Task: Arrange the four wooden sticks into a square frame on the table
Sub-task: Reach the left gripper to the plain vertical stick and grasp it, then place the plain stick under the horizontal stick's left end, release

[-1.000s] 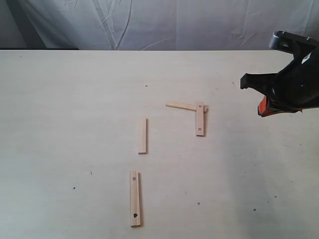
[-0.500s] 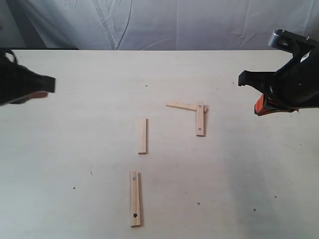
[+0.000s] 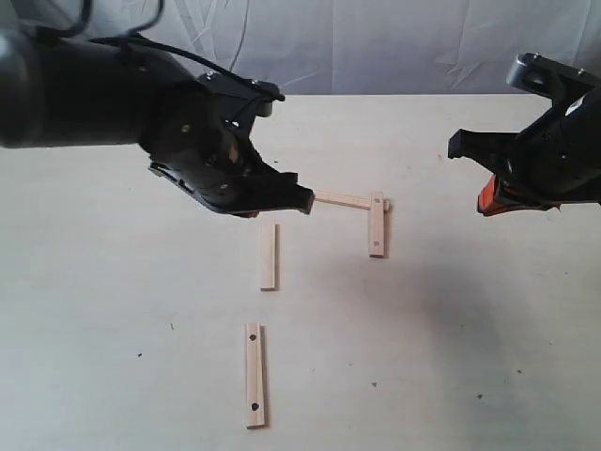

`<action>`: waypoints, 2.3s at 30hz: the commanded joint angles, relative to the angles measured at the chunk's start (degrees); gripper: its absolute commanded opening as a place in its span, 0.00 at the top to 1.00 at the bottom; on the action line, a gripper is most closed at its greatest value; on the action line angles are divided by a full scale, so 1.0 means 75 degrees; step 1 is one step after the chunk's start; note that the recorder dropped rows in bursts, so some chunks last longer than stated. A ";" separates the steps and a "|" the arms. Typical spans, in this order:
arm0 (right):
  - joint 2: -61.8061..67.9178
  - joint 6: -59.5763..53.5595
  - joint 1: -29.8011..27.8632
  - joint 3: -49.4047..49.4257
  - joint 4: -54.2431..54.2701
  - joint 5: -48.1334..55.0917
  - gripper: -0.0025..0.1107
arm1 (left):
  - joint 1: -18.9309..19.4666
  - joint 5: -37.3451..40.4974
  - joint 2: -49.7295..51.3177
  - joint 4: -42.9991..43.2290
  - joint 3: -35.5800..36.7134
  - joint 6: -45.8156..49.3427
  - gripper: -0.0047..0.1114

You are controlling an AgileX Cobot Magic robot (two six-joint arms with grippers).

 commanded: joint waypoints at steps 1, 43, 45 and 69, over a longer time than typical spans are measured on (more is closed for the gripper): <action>-0.0064 -0.0049 -0.0032 0.0009 0.0037 -0.0133 0.98 | -0.0077 0.0299 0.0657 0.0142 -0.0336 -0.0343 0.85; -0.0064 -0.0699 0.0015 0.0009 0.0853 -0.0362 0.98 | -0.0077 -0.1784 0.2253 -0.0885 -0.1364 -0.0289 0.96; -0.0064 -0.0699 0.0015 0.0009 0.0853 -0.0362 0.98 | -0.0077 -0.1952 0.2436 -0.0856 -0.1364 -0.0289 0.96; -0.0064 -0.0823 0.0015 0.0009 0.1042 -0.0468 0.98 | 0.0101 -0.0784 0.1859 -0.0270 -0.1396 -0.0306 0.60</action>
